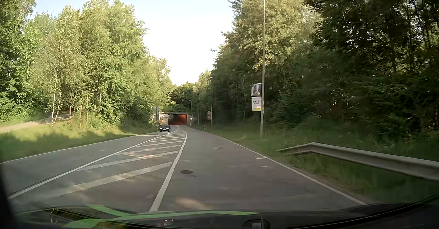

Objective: Follow the waypoints while adhering to traffic rules and regulations

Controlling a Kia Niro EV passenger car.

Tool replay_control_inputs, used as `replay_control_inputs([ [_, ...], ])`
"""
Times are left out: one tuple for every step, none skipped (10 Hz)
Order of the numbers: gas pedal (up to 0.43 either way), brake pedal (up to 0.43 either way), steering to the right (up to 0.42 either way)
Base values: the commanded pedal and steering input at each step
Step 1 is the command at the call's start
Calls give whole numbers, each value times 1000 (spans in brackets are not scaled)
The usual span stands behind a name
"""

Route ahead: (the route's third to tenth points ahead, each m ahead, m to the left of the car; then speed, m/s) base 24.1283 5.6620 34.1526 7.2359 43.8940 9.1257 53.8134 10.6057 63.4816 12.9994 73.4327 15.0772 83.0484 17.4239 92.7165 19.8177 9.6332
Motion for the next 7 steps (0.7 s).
replay_control_inputs([
  [299, 0, -80],
  [299, 0, -72],
  [299, 0, -64],
  [299, 0, -55],
  [299, 0, -49],
  [299, 0, -45],
  [299, 0, -42],
])
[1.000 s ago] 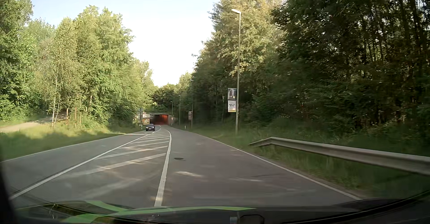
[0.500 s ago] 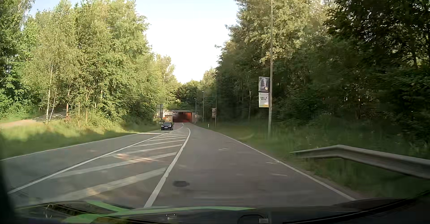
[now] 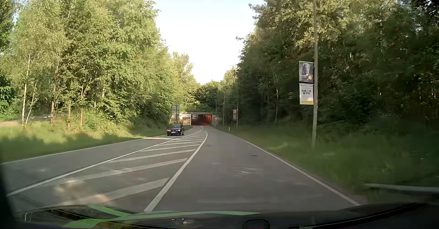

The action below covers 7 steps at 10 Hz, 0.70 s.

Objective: Follow the waypoints while adhering to traffic rules and regulations

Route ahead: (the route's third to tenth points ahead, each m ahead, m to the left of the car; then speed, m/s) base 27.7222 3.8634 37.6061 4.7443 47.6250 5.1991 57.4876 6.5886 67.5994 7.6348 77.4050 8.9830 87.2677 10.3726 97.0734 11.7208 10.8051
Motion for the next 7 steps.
replay_control_inputs([
  [299, 0, -38],
  [299, 0, -35],
  [299, 0, -30],
  [299, 0, -27],
  [287, 0, -21],
  [287, 0, -15],
  [287, 0, -10],
])
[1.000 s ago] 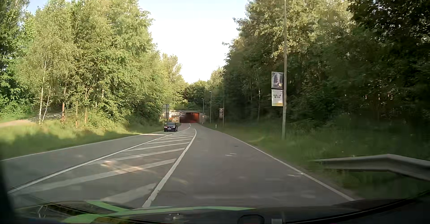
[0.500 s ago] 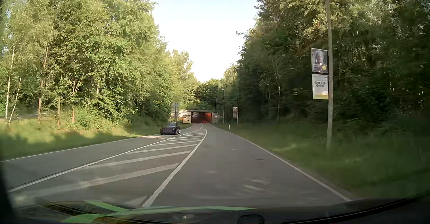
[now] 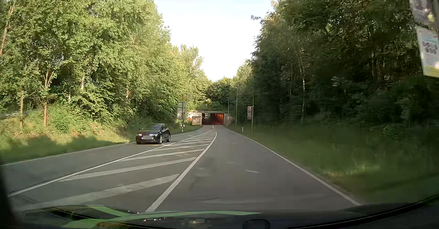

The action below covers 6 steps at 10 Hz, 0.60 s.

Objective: Follow the waypoints while adhering to traffic rules and regulations

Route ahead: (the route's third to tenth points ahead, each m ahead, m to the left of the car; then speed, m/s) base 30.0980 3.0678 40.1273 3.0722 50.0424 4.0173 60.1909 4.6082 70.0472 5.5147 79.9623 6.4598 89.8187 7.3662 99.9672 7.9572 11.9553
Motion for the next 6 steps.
replay_control_inputs([
  [280, 0, -9],
  [280, 0, -9],
  [280, 0, -8],
  [268, 0, -7],
  [248, 0, -7],
  [240, 0, -7],
])
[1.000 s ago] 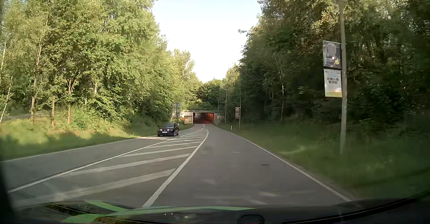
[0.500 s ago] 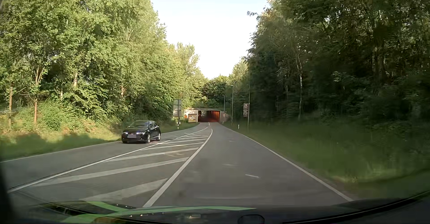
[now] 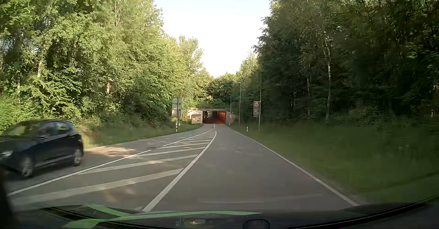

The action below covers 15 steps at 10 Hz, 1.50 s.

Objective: Follow the waypoints while adhering to traffic rules and regulations

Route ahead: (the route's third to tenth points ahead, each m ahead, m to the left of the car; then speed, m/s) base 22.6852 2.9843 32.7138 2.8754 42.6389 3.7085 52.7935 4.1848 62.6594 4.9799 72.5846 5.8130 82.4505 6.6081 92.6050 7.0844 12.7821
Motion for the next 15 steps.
replay_control_inputs([
  [240, 0, -8],
  [228, 0, -8],
  [228, 0, -7],
  [150, 0, -7],
  [138, 0, -6],
  [138, 0, -6],
  [138, 0, -6],
  [138, 0, -7],
  [150, 0, -7],
  [150, 0, -7],
  [150, 0, -7],
  [150, 0, -7],
  [150, 0, -6],
  [150, 0, -7],
  [150, 0, -7],
])
